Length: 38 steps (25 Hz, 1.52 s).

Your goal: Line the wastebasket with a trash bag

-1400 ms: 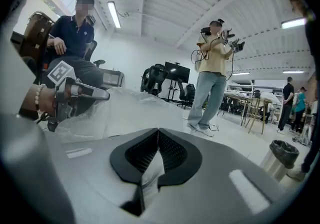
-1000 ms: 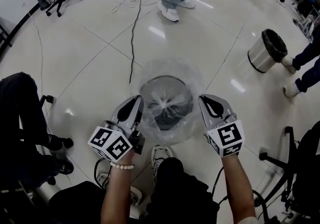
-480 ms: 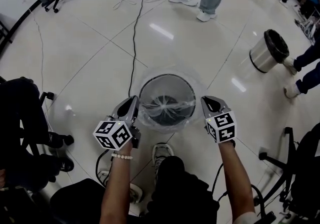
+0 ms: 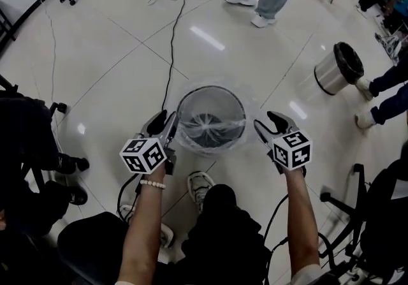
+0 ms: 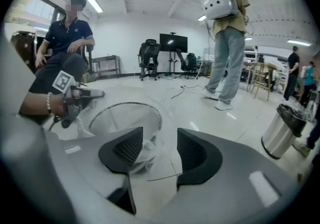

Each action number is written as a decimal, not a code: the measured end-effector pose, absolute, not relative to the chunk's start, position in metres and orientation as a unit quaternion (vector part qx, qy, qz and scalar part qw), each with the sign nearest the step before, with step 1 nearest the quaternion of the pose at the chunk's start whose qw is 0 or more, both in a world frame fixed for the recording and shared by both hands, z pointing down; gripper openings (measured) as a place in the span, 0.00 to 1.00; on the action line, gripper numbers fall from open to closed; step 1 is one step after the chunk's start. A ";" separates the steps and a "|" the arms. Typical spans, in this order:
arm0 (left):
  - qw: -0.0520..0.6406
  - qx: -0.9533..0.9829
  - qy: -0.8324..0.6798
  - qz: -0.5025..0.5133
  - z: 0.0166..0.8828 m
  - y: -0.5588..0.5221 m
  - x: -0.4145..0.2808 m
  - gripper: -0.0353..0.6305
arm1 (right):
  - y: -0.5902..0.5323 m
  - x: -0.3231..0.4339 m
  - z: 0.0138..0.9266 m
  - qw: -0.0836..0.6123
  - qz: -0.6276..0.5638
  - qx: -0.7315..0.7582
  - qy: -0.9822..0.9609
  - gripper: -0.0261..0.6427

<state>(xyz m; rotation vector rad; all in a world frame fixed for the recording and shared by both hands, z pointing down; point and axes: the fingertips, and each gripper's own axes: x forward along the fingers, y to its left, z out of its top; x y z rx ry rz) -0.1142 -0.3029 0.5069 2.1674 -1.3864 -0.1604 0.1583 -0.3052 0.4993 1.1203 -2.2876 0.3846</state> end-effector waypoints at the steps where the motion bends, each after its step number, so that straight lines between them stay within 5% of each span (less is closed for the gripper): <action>1: 0.277 0.807 -0.518 -0.066 0.504 -0.302 -0.115 0.33 | -0.301 0.153 0.488 0.290 0.147 0.395 -0.859 0.35; 3: 0.271 0.805 -0.522 -0.075 0.496 -0.300 -0.117 0.37 | -0.293 0.133 0.465 0.331 0.120 0.346 -0.870 0.34; 5: 0.264 0.803 -0.527 -0.086 0.486 -0.298 -0.122 0.38 | -0.289 0.103 0.445 0.376 0.048 0.292 -0.878 0.04; 12: 0.263 0.794 -0.532 -0.131 0.460 -0.299 -0.142 0.38 | -0.274 0.022 0.494 0.540 0.008 0.092 -0.837 0.04; 22: 0.288 0.820 -0.489 -0.074 0.483 -0.344 -0.135 0.35 | -0.306 -0.018 0.621 0.639 0.016 -0.013 -0.769 0.04; 38: 0.310 0.822 -0.476 -0.037 0.534 -0.365 -0.128 0.32 | -0.305 -0.024 0.760 0.653 0.073 -0.058 -0.752 0.04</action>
